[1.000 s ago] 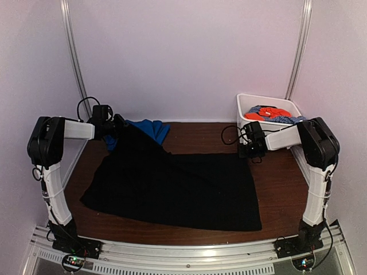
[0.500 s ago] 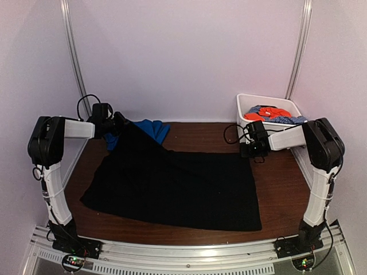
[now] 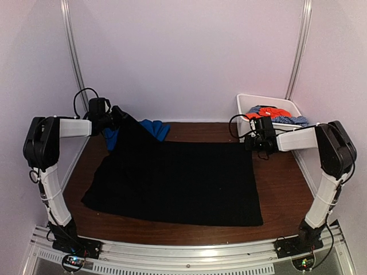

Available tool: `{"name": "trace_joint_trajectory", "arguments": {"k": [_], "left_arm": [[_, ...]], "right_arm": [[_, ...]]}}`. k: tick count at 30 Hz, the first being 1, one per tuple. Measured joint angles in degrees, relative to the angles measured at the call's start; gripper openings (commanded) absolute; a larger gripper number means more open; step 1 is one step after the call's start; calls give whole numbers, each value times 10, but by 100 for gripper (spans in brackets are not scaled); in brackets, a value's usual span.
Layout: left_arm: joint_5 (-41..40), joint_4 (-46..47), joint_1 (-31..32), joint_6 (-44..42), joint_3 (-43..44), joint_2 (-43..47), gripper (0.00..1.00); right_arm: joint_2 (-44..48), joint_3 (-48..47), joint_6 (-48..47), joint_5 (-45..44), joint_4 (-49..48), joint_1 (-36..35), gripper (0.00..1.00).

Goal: Fold and stack the mixed laundry pile
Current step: Pick up the 1/3-folded T-shirt from the center of the board, then place the 1/3-folded T-shirt at the center of the board.

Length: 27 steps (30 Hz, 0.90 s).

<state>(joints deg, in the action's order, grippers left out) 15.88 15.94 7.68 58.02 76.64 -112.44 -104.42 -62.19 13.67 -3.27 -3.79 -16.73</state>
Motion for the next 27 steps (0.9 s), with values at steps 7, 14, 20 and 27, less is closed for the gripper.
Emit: {"name": "trace_joint_trajectory", "arguments": {"k": [7, 14, 20, 27], "left_arm": [[10, -10, -2, 28, -33, 44, 0], [19, -10, -2, 64, -106, 133, 0], [19, -32, -2, 77, -177, 218, 0], [-1, -84, -2, 79, -253, 343, 0]], "right_arm": [[34, 46, 2, 18, -7, 1, 0], [93, 74, 2, 51, -9, 1, 0], [128, 91, 2, 83, -7, 1, 0], [168, 124, 2, 113, 2, 1, 0]]}}
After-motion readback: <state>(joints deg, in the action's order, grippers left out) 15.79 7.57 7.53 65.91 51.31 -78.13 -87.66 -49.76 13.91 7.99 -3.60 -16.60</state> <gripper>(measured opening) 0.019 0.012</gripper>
